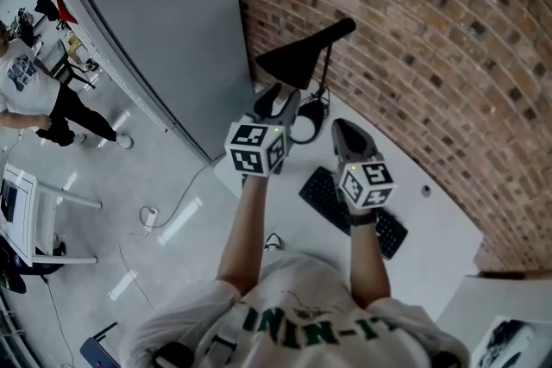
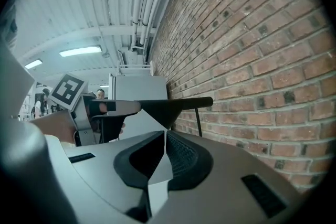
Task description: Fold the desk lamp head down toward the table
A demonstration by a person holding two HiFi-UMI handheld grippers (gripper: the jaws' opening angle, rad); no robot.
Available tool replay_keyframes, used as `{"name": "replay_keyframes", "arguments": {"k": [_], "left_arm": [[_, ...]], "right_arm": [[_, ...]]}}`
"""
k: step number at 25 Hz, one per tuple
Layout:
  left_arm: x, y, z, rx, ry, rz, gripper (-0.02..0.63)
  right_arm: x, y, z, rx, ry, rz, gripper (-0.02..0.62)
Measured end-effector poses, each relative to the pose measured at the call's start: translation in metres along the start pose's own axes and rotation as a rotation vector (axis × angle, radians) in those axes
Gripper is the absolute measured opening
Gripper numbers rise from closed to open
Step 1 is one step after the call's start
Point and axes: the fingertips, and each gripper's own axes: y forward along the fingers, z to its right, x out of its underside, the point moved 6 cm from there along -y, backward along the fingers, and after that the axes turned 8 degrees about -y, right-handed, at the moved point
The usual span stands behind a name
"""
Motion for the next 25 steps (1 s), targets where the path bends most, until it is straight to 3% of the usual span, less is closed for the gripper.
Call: {"name": "replay_keyframes", "arguments": {"k": [8, 13, 18, 25], "left_arm": [[-0.003, 0.017, -0.006, 0.001, -0.061, 0.031, 0.147], [-0.005, 0.019, -0.004, 0.032, -0.069, 0.032, 0.064], [-0.005, 0.019, -0.004, 0.060, -0.115, 0.022, 0.051], [-0.003, 0.019, -0.005, 0.054, -0.121, 0.012, 0.049]], "right_arm": [[0.007, 0.006, 0.020, 0.026, 0.011, -0.018, 0.006], [0.012, 0.014, 0.020, 0.024, 0.025, -0.025, 0.006], [0.013, 0.020, 0.013, -0.003, 0.022, -0.031, 0.006], [0.019, 0.024, 0.011, -0.007, 0.030, -0.044, 0.006]]}}
